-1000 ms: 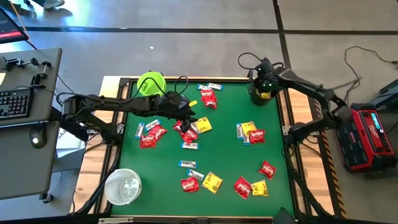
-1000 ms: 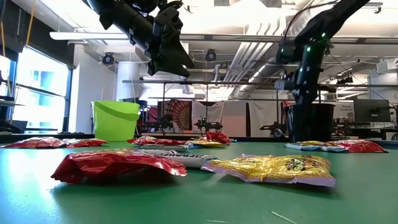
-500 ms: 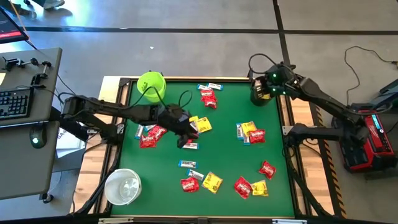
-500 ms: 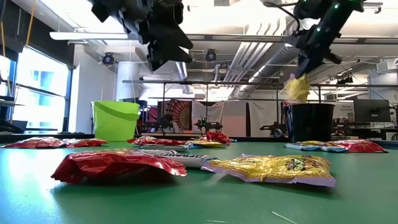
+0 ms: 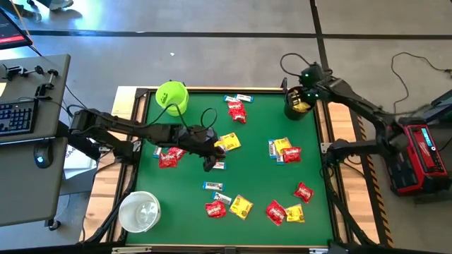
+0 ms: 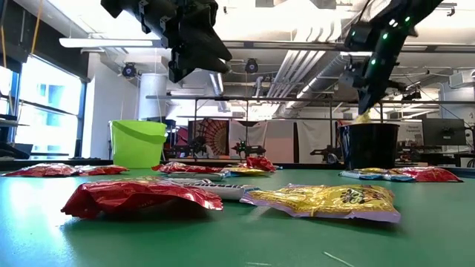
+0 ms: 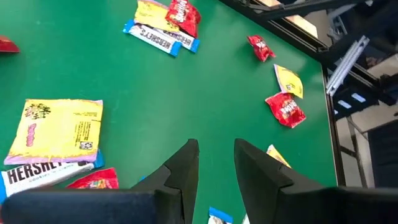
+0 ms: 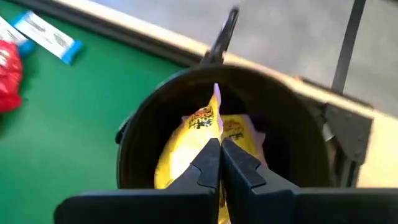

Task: Sort candy by brand, put in halloween buckets
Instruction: Put the yellow candy into the black bucket

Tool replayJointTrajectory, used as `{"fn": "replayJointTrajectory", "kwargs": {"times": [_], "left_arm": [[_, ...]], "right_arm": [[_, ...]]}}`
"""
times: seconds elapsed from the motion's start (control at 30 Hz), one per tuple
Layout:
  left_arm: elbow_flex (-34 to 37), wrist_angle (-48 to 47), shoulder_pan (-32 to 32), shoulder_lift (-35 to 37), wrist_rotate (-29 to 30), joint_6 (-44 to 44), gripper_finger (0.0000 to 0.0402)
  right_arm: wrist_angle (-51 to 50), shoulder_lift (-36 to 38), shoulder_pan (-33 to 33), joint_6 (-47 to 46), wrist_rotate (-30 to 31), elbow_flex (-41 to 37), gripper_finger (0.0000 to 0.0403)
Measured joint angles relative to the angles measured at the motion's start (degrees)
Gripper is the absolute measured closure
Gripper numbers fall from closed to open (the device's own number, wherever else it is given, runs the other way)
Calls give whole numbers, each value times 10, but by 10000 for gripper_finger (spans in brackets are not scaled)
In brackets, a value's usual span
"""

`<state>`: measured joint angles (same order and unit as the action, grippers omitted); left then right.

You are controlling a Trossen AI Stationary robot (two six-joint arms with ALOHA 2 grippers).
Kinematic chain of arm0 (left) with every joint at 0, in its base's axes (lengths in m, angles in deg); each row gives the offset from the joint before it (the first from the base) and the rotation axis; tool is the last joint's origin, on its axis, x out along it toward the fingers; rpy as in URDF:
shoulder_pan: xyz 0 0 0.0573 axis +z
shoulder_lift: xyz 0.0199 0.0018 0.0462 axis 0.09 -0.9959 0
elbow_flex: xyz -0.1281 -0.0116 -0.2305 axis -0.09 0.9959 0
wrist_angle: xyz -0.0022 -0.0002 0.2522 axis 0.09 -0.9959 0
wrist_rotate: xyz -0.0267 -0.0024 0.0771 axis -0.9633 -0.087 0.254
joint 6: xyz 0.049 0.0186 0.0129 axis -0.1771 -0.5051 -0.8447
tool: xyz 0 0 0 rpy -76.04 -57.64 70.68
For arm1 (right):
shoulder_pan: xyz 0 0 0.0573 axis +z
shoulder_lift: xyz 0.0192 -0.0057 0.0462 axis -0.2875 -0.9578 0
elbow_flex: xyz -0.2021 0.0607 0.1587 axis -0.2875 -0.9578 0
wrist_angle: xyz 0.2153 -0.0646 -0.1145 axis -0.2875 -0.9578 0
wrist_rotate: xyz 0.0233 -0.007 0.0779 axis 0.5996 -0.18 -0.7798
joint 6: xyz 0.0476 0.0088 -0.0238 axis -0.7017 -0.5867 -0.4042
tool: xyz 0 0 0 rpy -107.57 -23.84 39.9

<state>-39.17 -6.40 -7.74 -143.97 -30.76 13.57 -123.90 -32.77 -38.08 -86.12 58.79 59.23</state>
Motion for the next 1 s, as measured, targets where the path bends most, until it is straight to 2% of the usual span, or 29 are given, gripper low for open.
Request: {"fn": "replayJointTrajectory", "kwargs": {"times": [0.17,0.37,0.47,0.6,0.7,0.8,0.93,1.0], "left_arm": [[0,-1,-8,0,-13,-14,310],[0,-1,-20,0,-23,-26,310],[0,-1,-24,0,-23,-26,310],[0,-3,-25,0,-23,-31,310],[0,-3,-25,0,-23,-31,310],[0,-1,-25,0,-23,-31,310],[0,-1,-25,0,-23,-30,310],[0,-2,-25,0,-23,-27,310]], "right_arm": [[-7,-43,0,-30,-2,0,403],[-31,-60,0,-67,-15,0,397],[-52,-58,1,-78,-16,0,367],[-60,-48,1,-80,0,7,304],[-42,-48,1,-71,-23,18,273],[-31,-57,1,-62,-32,18,294],[-31,-73,0,-59,-49,18,384],[-29,-77,1,-61,-53,18,390]]}}
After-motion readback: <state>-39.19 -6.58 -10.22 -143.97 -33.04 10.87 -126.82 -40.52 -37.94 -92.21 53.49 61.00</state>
